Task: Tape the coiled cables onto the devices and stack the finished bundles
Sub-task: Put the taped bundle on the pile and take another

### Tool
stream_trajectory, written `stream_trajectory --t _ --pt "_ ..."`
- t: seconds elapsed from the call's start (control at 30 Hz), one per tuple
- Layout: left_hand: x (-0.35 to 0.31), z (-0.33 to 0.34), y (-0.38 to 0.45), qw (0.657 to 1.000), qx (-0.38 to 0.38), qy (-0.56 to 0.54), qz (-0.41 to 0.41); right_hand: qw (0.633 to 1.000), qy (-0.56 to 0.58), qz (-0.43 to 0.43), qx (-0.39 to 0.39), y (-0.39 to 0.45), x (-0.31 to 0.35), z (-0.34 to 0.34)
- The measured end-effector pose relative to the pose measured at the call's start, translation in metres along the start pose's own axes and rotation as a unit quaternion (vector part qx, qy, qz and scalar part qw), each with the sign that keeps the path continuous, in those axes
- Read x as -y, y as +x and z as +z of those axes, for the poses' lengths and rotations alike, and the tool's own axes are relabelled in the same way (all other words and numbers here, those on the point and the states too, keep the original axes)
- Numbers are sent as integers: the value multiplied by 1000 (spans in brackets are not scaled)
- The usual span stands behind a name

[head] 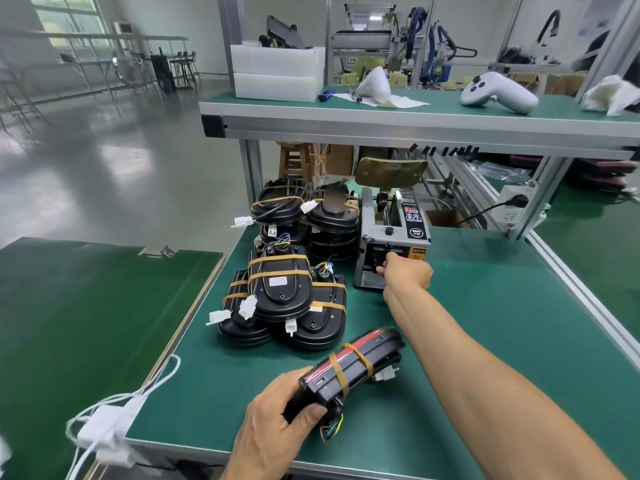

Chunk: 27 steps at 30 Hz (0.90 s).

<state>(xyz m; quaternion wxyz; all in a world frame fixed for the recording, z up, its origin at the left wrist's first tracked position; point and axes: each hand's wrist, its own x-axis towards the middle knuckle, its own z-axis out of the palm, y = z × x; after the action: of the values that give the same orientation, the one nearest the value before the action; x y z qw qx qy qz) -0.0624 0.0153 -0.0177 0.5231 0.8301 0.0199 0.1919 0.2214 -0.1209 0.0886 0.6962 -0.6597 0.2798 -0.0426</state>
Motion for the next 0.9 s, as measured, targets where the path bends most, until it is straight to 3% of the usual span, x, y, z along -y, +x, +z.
stream_trajectory --t 0.1,0.2,0.43,0.53,0.6,0.9 --pt "3 0 0 1000 4 4 -6 999 -26 -2 34 -7 1 -9" --pt "4 1 -1 1000 5 0 -7 987 -64 3 149 -22 -3 -35" --pt "4 2 0 1000 3 -11 -13 911 -139 -229 314 -126 -11 -135" --pt "1 3 1 1000 -1 -16 -10 875 -172 -298 341 -162 -33 -152" --pt "-1 3 1 1000 0 -18 -7 864 -189 -296 362 -173 -46 -152" --pt "-4 2 1 1000 -1 -15 -4 866 -190 -294 358 -185 -61 -144"
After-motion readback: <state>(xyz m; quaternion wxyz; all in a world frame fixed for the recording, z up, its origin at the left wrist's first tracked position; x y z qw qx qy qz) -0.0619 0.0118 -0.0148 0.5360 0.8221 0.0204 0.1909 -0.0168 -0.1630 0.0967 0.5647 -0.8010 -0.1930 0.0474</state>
